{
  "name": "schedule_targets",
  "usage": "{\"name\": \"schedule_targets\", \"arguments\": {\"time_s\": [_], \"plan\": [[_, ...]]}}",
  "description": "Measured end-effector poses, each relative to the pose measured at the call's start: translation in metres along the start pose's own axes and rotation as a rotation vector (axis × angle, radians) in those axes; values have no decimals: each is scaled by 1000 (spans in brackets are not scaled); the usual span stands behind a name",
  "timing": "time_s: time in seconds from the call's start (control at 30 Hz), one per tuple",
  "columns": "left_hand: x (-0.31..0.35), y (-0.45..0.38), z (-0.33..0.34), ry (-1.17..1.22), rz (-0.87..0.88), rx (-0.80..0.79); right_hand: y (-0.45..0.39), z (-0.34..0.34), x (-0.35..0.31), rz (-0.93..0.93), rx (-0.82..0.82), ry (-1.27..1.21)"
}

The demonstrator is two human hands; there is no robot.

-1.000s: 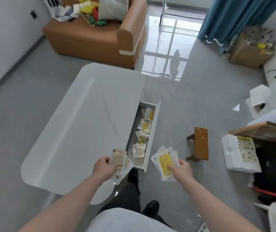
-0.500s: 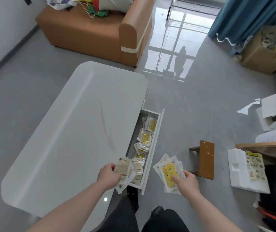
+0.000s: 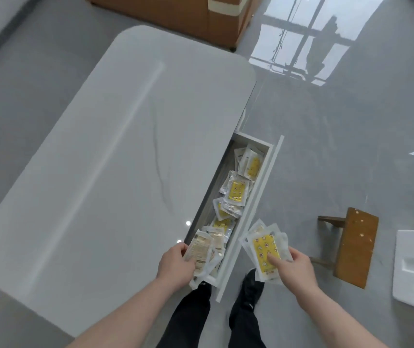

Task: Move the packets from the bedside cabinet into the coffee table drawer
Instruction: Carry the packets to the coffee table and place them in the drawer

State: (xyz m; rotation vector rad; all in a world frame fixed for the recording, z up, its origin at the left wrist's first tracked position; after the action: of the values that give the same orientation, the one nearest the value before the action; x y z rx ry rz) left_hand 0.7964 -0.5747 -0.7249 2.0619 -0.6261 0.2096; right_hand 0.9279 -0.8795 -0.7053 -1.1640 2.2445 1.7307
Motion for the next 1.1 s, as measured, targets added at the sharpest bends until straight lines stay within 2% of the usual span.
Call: {"name": "schedule_targets", "arguments": {"time_s": [0.4, 0.8, 0.93, 1.1], "plan": [[-27, -61, 78, -11, -70, 72, -63, 15, 55, 13, -34, 51], [-36, -82, 104, -40, -134, 55, -86, 18, 69, 21, -71, 54], [-49, -80, 100, -31, -189, 126, -88, 19, 68, 14, -86, 32], [-49, -75, 100, 35, -147, 120, -85, 20, 63, 16, -112, -42]]}}
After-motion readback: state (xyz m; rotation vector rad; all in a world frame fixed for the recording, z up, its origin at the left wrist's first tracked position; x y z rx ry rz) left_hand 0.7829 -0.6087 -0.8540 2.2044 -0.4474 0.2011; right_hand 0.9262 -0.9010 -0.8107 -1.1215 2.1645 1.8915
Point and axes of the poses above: each hand's wrist, its own y-axis away from the middle knuckle, its own z-axis out of the palm, x = y × z, the point moved 8 cm from there along -y, towards the middle knuckle, and after that the axes turned 2 degrees about z, right-handed, at the moved point
